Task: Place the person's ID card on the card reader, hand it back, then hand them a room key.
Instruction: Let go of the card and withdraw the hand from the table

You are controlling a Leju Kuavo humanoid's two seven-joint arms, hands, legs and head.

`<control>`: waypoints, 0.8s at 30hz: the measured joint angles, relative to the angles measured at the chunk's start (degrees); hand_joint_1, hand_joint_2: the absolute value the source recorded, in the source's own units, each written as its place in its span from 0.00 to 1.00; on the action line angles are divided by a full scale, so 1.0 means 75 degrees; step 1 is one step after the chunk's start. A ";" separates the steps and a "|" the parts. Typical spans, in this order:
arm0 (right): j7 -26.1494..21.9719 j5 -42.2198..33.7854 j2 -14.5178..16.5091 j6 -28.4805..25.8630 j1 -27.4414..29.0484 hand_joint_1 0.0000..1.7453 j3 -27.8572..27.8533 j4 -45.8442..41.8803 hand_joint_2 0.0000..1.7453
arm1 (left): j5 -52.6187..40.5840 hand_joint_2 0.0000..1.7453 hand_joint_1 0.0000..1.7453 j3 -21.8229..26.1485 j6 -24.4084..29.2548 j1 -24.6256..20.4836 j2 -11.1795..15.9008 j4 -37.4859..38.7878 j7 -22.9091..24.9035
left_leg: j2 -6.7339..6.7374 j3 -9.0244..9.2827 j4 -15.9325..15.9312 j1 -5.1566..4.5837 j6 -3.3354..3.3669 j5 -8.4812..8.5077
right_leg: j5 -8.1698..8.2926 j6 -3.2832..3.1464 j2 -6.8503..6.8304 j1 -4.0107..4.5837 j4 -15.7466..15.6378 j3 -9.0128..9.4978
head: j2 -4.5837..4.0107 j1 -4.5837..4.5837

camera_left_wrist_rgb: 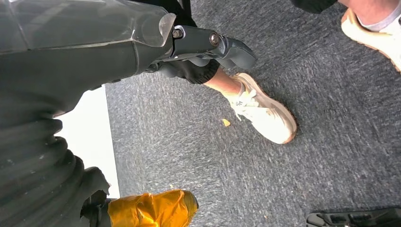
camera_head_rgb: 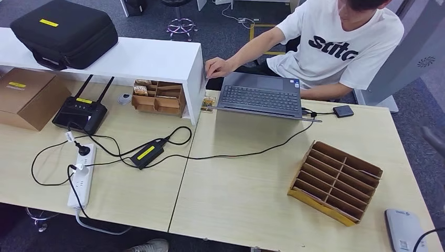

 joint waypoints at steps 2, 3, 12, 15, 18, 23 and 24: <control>-0.0023 -0.0520 -0.0158 0.0384 0.0424 0.00 -0.0578 0.0038 1.00 | 0.0032 1.00 0.00 0.0052 0.0037 0.0012 0.0003 0.0000 -0.0002 | -0.0006 -0.0001 0.0000 0.0000 0.0002 -0.0001 | -0.0004 0.0005 -0.0004 0.0000 -0.0001 0.0000 | 0.0000 0.0001; -0.0047 -0.0779 -0.0227 0.0568 0.0640 0.00 -0.0885 0.0053 1.00 | 0.0051 1.00 0.00 0.0079 0.0054 0.0025 0.0002 0.0000 -0.0007 | -0.0009 -0.0002 0.0000 0.0000 0.0003 -0.0002 | -0.0006 0.0007 -0.0007 0.0000 -0.0001 0.0000 | 0.0000 0.0001; -0.0151 -0.2104 -0.0513 0.1442 0.2101 0.00 -0.3116 0.0079 1.00 | 0.0157 1.00 0.00 0.0285 0.0117 0.0055 -0.0002 0.0000 -0.0066 | 0.0013 -0.0001 -0.0005 0.0000 0.0004 -0.0009 | -0.0009 0.0007 0.0014 -0.0001 0.0000 -0.0003 | 0.0000 0.0001; -0.0151 -0.2633 -0.0497 0.1712 0.2485 0.00 -0.3730 0.0053 1.00 | 0.0202 1.00 0.00 0.0335 0.0125 0.0062 -0.0012 0.0000 -0.0080 | 0.0005 -0.0003 -0.0005 0.0000 0.0005 -0.0009 | -0.0010 0.0006 0.0002 -0.0001 0.0000 0.0000 | 0.0000 0.0001; -0.0182 -0.2868 -0.0421 0.1653 0.2875 0.00 -0.4325 0.0027 1.00 | 0.0219 1.00 0.00 0.0412 0.0143 0.0070 -0.0033 0.0000 -0.0093 | 0.0003 -0.0003 -0.0005 0.0000 0.0005 -0.0009 | -0.0010 0.0006 0.0000 -0.0001 0.0001 0.0002 | 0.0000 0.0001; -0.0235 -0.2462 -0.0255 0.0889 0.3392 0.00 -0.4927 -0.0001 1.00 | 0.0195 1.00 0.00 0.0484 0.0147 0.0066 -0.0049 0.0000 -0.0094 | 0.0012 -0.0001 -0.0006 -0.0001 0.0004 -0.0009 | -0.0011 0.0005 0.0011 -0.0002 0.0001 -0.0001 | 0.0000 0.0001; -0.0233 -0.2444 -0.0218 0.0830 0.3460 0.00 -0.5010 0.0002 1.00 | 0.0181 1.00 0.00 0.0487 0.0147 0.0065 -0.0051 0.0000 -0.0093 | 0.0015 0.0000 -0.0006 -0.0001 0.0004 -0.0009 | -0.0011 0.0005 0.0014 -0.0002 0.0001 -0.0001 | 0.0000 0.0002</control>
